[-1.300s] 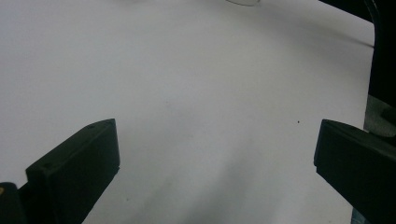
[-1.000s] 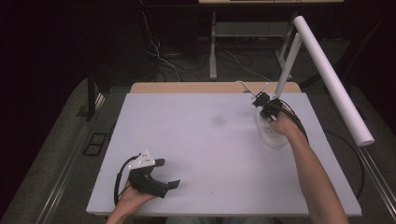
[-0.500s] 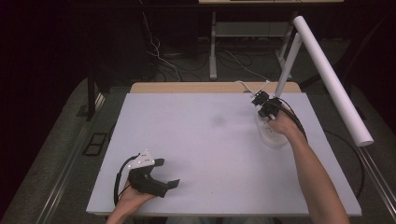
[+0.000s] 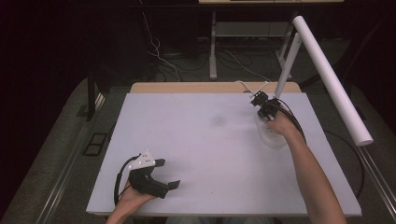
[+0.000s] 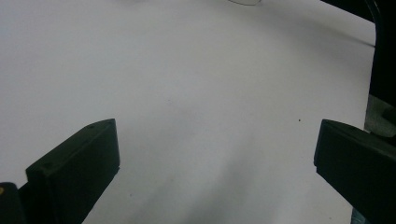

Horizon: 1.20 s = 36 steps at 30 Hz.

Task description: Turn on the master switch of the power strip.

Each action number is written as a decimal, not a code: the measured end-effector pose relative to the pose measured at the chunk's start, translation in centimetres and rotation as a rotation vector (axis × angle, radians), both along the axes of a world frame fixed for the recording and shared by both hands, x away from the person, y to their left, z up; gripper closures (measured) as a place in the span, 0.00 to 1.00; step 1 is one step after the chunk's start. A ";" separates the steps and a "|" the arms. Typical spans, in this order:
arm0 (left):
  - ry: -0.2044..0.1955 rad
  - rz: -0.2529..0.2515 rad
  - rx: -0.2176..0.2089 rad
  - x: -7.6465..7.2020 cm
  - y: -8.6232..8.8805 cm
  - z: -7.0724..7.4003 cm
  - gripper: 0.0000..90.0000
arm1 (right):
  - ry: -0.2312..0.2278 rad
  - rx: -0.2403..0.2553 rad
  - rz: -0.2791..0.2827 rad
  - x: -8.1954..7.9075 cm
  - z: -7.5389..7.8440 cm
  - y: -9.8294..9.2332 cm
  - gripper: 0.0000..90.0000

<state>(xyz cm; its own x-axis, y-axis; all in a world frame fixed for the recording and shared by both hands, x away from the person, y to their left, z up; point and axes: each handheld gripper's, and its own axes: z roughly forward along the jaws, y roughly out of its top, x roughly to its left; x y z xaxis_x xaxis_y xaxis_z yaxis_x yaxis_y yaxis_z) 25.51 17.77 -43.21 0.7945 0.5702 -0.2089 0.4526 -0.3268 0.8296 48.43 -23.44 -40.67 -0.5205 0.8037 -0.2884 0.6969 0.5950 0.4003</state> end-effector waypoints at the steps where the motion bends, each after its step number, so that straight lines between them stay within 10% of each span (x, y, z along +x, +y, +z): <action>1: 0.002 0.000 0.003 0.0 0.1 0.0 0.00 | -0.004 -0.006 0.005 -0.1 0.0 0.1 1.00; 13: 0.004 0.021 -0.016 0.1 0.3 0.0 0.00 | -0.026 0.014 0.034 -0.4 0.6 1.7 0.99; 36: 0.003 0.007 -0.011 -0.1 -0.1 0.1 0.00 | -0.083 0.204 0.050 -4.6 4.1 1.0 0.99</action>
<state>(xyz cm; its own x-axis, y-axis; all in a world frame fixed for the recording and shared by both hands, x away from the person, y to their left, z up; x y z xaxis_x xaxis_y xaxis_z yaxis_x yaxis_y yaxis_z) 25.45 17.63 -43.15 0.7901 0.5731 -0.2173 0.4570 -0.3145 0.8320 43.79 -22.41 -36.56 -0.5425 0.8234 -0.1664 0.6282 0.5291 0.5704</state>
